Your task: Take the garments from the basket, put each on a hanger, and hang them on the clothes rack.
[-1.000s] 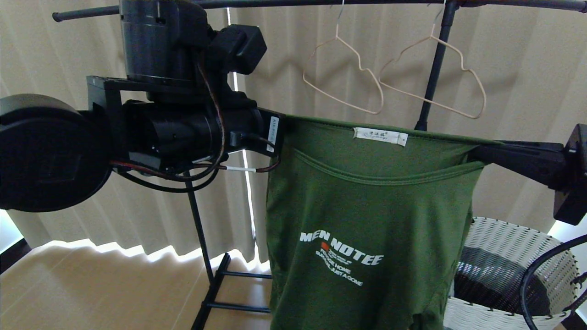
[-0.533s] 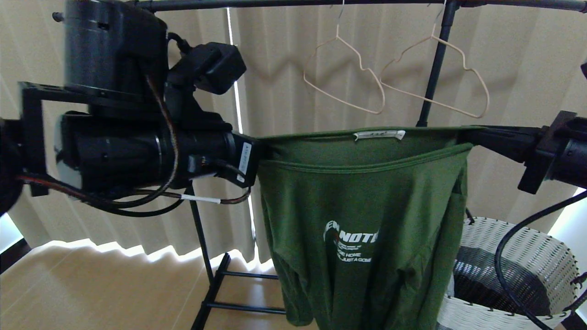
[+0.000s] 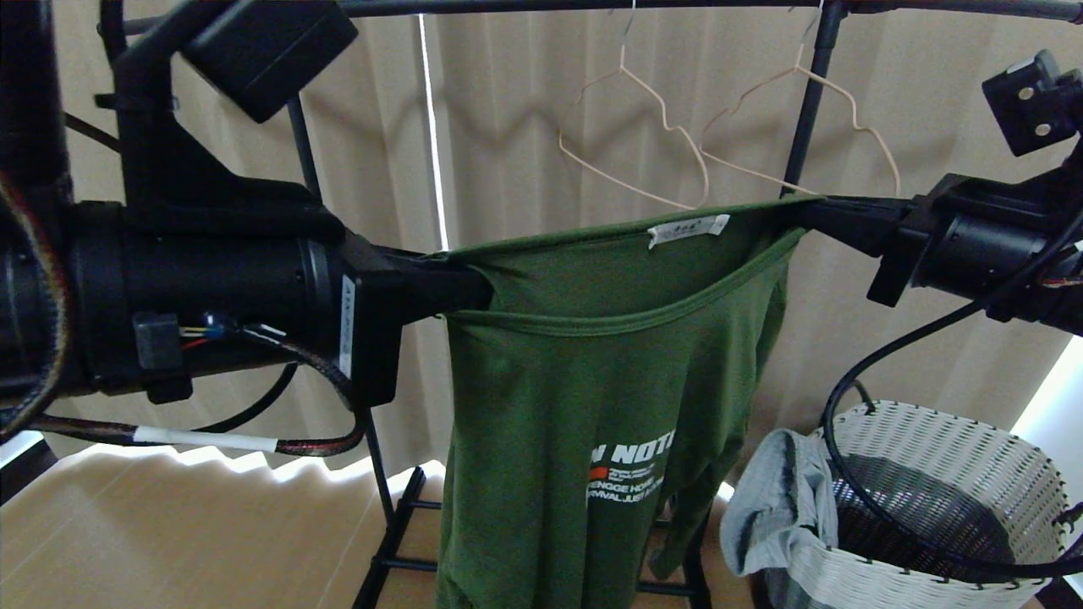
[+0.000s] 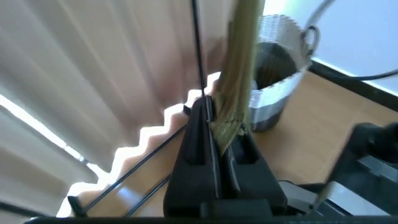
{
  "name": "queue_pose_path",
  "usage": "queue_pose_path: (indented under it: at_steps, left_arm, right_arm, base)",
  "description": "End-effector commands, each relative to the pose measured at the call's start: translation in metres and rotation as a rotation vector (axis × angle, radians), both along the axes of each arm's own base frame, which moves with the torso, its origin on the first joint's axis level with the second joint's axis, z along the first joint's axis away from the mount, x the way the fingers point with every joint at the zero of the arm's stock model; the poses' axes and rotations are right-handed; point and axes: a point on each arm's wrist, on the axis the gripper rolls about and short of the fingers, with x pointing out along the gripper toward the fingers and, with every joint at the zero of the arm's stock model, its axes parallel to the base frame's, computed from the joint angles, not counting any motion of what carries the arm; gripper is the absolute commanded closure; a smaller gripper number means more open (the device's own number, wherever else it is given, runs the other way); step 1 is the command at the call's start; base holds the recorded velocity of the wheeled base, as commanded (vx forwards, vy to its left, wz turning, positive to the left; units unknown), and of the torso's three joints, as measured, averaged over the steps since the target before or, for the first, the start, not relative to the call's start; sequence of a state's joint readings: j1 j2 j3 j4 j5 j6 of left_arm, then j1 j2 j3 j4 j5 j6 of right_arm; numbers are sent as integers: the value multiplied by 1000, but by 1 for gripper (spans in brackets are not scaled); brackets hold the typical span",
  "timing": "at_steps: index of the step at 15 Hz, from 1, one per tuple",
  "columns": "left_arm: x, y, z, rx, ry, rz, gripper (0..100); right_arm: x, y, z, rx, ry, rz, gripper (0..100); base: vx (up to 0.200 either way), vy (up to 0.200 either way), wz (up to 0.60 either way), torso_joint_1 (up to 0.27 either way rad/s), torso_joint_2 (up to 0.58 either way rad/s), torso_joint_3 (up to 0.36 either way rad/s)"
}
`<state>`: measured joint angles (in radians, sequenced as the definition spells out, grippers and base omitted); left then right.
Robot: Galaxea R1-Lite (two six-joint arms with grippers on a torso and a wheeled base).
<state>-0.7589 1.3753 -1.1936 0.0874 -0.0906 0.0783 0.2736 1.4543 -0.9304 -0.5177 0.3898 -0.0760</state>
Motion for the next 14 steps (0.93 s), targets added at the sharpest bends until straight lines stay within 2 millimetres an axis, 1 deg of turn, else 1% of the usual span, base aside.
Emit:
queue_pose_path:
  at_steps: [1, 3, 4, 5, 7, 8, 9, 10, 12, 13, 14]
  left_arm:
    - [-5, 2, 4, -9, -21, -5, 100]
    - [0, 9, 14, 4, -100, 21, 100]
    - [8, 18, 26, 16, -171, 68, 100]
    - [10, 19, 32, 9, -192, 76, 100]
    - [17, 14, 35, -3, -205, 81, 100]
    - [18, 13, 35, -13, -214, 82, 100]
    - [20, 12, 30, -7, -205, 83, 100]
    - [22, 11, 21, 13, -182, 81, 100]
    - [26, 8, 12, 35, -156, 90, 100]
    - [32, 5, 11, 24, -162, 127, 100]
    - [44, 1, 11, 3, -197, 204, 100]
  right_arm:
    - [3, 2, -3, -5, 9, 1, 100]
    - [-1, -1, 3, -1, -11, -25, 100]
    - [-8, -5, 14, 9, -47, -48, 100]
    - [-11, -7, 20, 15, -68, -56, 100]
    - [-15, -15, 29, 22, -99, -84, 100]
    - [-17, -16, 28, 22, -99, -87, 100]
    - [-18, -17, 25, 18, -83, -87, 100]
    - [-19, -17, 20, 12, -62, -87, 100]
    - [-20, -17, 15, 8, -48, -85, 100]
    - [-20, -17, 15, 8, -48, -85, 100]
    - [-20, -17, 16, 8, -48, -85, 100]
  base:
    - [0, 0, 0, 0, 0, 0]
    - [0, 0, 0, 0, 0, 0]
    - [0, 0, 0, 0, 0, 0]
    - [0, 0, 0, 0, 0, 0]
    - [0, 0, 0, 0, 0, 0]
    - [0, 0, 0, 0, 0, 0]
    - [0, 0, 0, 0, 0, 0]
    - [0, 0, 0, 0, 0, 0]
    - [0, 0, 0, 0, 0, 0]
    - [0, 0, 0, 0, 0, 0]
    - [0, 0, 0, 0, 0, 0]
